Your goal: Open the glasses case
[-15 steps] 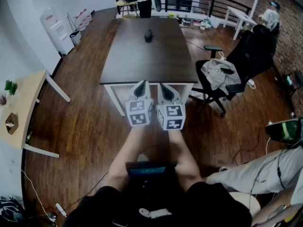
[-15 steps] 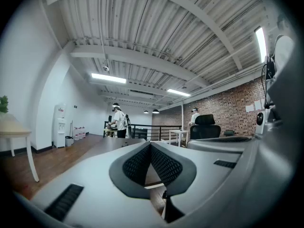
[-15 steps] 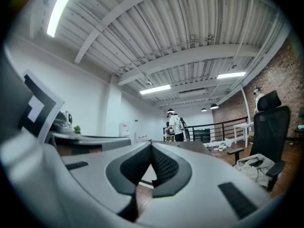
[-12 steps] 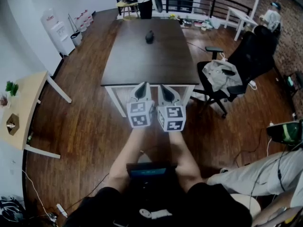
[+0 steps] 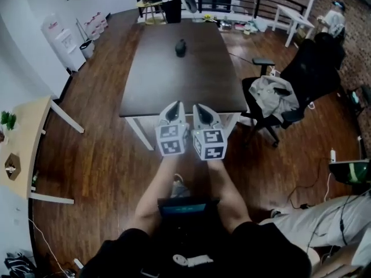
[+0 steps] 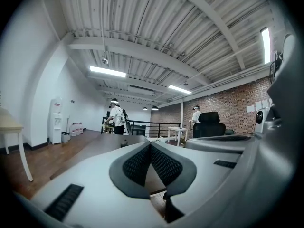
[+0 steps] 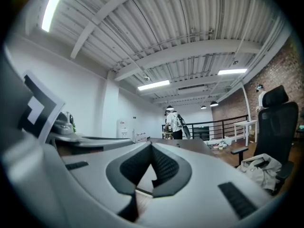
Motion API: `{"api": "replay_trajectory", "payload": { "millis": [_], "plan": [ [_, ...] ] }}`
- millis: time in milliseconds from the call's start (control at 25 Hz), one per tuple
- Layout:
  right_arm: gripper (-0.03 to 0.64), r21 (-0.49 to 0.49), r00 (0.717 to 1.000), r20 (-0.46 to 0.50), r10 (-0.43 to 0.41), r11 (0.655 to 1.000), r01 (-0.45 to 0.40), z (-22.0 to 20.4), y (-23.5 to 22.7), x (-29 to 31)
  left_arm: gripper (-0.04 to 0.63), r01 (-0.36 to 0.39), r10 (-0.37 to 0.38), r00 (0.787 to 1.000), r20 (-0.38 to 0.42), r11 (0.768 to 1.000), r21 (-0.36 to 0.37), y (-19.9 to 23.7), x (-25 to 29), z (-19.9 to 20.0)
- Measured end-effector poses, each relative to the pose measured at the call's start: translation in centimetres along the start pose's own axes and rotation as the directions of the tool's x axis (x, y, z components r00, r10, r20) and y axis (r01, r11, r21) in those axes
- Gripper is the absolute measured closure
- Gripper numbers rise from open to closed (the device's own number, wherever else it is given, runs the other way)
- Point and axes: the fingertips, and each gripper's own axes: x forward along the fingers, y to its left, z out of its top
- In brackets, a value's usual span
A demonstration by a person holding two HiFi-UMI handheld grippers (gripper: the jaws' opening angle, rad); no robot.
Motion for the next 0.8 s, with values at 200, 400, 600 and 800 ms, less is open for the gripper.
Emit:
{"api": "replay_trajectory", "payload": {
  "millis": [200, 400, 600, 800],
  "plan": [
    [0.604, -0.007, 1.0, -0.014, -0.014, 1.0, 0.014, 0.6, -1.2, 5.0, 0.597, 0.013, -0.013, 1.0, -0.005, 1.0, -0.012, 2.4, 4.5, 0.9],
    [0.604, -0.024, 1.0, -0.021, -0.014, 1.0, 0.013, 1.8, -1.8, 8.5, 0.595, 0.015, -0.015, 1.0, 0.001, 1.0, -0.024, 4.3, 7.5, 2.2],
    [0.604, -0.056, 0.998, -0.055, -0.008, 0.998, 0.005, 1.9, -0.9, 11.8, 0.595, -0.002, 0.002, 1.0, 0.0, 0.999, -0.033, 7.2, 9.2, 2.8],
    [0.604, -0.094, 0.997, -0.078, -0.007, 0.996, 0.0, 1.8, 0.5, 16.2, 0.595, -0.001, 0.001, 1.0, 0.001, 0.999, -0.052, 11.0, 11.2, 3.3]
  ]
}}
